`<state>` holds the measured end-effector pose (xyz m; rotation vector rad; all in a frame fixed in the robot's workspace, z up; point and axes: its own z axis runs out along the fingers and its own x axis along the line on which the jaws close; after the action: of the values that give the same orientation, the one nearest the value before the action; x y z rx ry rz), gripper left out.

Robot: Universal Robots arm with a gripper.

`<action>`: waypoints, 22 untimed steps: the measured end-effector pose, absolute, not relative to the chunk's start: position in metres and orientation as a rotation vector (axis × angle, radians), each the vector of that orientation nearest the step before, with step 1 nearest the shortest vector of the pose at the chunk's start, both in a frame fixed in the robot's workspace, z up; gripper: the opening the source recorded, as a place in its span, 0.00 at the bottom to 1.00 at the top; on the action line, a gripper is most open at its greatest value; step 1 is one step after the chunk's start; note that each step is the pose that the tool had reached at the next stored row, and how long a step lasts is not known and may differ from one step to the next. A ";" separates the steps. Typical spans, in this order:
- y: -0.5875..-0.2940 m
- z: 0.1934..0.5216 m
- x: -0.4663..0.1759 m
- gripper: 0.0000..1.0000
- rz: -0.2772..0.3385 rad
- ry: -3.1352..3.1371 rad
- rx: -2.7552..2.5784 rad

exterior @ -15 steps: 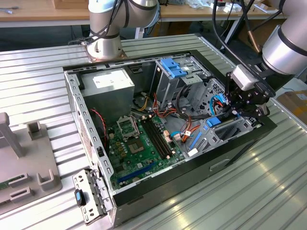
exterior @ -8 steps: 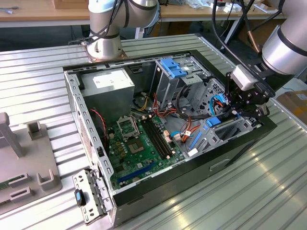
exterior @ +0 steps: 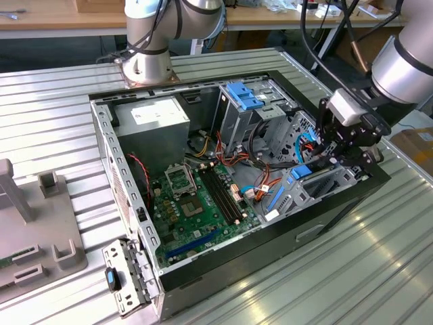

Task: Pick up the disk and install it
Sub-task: 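Insert the first disk wire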

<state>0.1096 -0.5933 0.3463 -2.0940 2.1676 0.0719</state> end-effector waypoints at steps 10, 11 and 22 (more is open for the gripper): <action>-0.593 0.378 0.110 0.30 0.068 2.165 -2.092; -0.593 0.378 0.109 0.30 0.068 2.165 -2.092; -0.581 0.378 0.100 0.30 0.067 2.165 -2.092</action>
<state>0.0996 -0.5813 0.3780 -2.0917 2.1646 0.0670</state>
